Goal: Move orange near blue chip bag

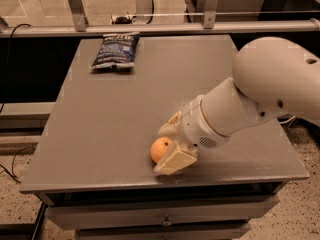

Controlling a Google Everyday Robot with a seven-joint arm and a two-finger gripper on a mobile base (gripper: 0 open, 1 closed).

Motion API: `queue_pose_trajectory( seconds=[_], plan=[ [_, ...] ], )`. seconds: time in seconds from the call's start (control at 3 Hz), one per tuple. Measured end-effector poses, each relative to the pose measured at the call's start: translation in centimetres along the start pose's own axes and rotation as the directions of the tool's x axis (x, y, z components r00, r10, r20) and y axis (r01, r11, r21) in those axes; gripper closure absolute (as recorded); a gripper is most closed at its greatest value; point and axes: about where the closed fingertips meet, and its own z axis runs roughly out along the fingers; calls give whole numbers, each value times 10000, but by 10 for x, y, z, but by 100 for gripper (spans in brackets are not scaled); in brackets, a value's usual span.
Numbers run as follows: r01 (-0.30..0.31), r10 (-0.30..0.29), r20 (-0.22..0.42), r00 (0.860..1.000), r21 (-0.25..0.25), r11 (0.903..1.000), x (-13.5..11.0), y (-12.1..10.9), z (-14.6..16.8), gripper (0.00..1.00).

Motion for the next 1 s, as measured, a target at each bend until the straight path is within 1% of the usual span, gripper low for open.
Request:
queue_pose_trajectory(
  seconds=[0.33,0.67,1.0],
  plan=[
    [-142,142,103,9998,52,9999,-3,-4,-5,63],
    [-400,382,392,9985,444,9982,-4,-24,-29,86],
    [-642,562,681,9961,1230,9903,3,-56,-75,100]
  ],
)
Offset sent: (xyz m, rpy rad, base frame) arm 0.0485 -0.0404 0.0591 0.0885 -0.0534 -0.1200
